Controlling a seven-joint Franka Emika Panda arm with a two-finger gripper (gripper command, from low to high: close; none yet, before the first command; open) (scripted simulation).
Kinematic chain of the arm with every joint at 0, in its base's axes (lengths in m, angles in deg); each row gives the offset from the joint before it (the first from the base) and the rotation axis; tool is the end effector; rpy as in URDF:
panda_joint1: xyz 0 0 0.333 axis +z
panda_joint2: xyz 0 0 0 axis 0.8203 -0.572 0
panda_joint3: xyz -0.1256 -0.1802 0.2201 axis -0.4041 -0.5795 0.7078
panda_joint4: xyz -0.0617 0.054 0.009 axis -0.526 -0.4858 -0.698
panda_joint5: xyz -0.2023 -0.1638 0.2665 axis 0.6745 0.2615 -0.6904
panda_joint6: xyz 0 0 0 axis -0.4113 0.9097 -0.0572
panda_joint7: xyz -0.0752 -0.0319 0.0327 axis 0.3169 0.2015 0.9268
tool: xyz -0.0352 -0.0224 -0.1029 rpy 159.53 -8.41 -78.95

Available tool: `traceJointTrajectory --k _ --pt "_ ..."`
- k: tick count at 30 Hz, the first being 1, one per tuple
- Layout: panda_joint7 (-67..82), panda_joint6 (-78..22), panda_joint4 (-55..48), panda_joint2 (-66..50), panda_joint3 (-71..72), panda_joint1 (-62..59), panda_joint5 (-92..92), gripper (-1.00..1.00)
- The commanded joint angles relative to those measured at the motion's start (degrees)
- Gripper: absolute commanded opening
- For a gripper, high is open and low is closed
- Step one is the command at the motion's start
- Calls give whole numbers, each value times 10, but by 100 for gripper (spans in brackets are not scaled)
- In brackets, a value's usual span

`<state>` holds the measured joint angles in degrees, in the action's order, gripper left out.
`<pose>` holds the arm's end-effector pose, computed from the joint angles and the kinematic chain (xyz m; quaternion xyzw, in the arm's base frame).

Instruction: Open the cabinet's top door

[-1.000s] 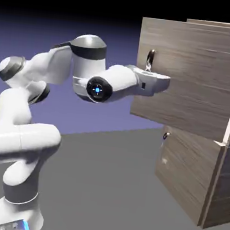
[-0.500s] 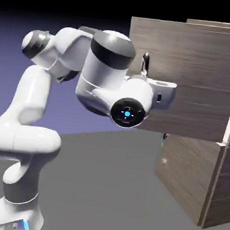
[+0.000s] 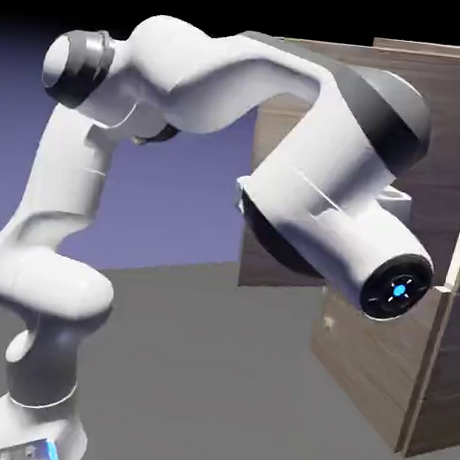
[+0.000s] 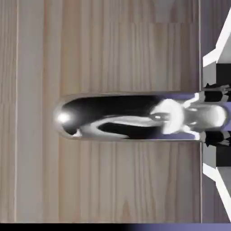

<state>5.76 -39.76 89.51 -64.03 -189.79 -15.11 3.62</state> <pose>0.3161 -0.2626 0.5551 -0.6716 -0.2212 -0.3185 0.6314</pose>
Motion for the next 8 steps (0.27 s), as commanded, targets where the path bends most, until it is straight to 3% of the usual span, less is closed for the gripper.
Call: traceJointTrajectory --k 1,8 --pt "-1 6 -10 14 21 -15 9 -100" --pt "3 -4 -60 38 161 -147 34 -100"
